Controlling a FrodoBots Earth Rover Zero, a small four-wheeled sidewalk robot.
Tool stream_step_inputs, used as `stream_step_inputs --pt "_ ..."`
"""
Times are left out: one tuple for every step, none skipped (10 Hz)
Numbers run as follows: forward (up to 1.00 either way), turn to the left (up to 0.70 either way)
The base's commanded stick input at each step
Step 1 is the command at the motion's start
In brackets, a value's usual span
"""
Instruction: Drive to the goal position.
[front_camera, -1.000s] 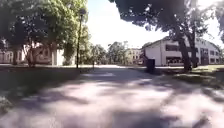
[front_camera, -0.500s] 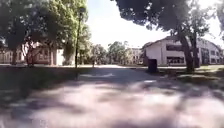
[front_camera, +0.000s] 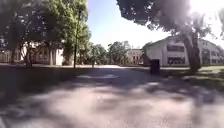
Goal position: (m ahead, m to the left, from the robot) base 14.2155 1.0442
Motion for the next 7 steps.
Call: stream_step_inputs --pt "0.70 0.01" --pt "0.70 0.02" --pt "0.70 0.08" --pt "0.70 0.14" --pt "0.70 0.14" --pt "0.70 0.14" --pt "0.70 0.02"
